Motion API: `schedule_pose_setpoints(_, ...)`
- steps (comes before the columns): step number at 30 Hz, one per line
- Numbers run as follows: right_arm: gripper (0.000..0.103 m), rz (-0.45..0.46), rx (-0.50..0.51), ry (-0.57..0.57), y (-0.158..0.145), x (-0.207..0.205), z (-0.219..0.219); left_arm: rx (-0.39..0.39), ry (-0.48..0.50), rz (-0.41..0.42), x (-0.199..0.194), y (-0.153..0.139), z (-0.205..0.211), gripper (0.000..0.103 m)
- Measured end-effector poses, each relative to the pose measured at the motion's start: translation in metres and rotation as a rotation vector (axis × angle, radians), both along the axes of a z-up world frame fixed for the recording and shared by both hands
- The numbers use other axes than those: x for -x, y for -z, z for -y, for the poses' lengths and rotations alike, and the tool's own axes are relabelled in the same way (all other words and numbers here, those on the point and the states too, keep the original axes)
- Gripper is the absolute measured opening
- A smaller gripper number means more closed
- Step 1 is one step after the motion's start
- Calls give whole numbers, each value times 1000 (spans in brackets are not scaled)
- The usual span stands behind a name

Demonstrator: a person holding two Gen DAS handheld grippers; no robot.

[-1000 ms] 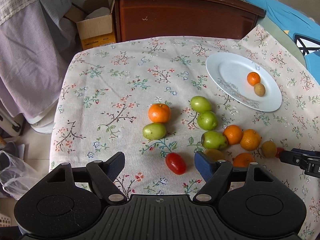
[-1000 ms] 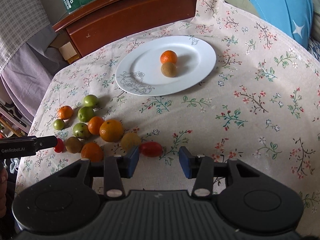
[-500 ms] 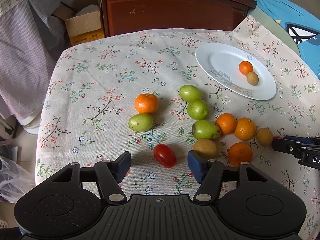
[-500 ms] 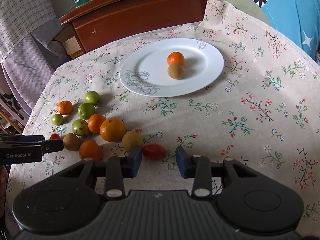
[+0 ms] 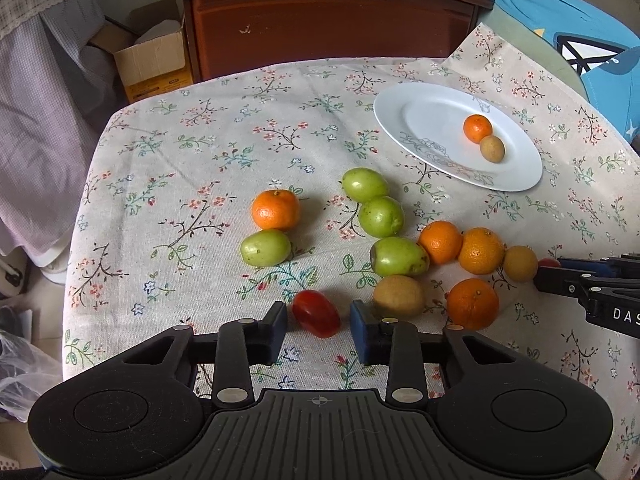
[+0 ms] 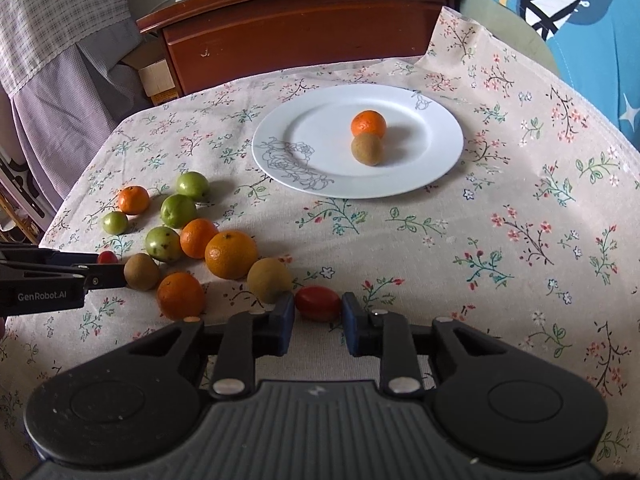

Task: Organize fruits
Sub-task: 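Move both grippers back to the fruit cluster toward the red cherry tomatoes, then grasp a red cherry tomato with the left gripper while the right gripper grasps another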

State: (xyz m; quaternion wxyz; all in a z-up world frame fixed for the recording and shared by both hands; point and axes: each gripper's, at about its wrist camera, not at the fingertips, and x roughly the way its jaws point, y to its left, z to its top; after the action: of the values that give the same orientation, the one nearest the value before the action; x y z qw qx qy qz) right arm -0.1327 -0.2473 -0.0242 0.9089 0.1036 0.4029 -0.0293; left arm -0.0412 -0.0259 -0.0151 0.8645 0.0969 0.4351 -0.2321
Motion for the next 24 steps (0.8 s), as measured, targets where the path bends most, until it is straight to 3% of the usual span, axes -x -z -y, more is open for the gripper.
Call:
schedule_pose_setpoints(4, 26, -1, -8, 6, 0, 0, 2, 18, 5, -5, 0, 0, 0, 21)
schedule_pose_setpoints(24, 25, 17, -86, 64, -5, 0, 12, 46, -22, 40, 3, -11, -1, 21)
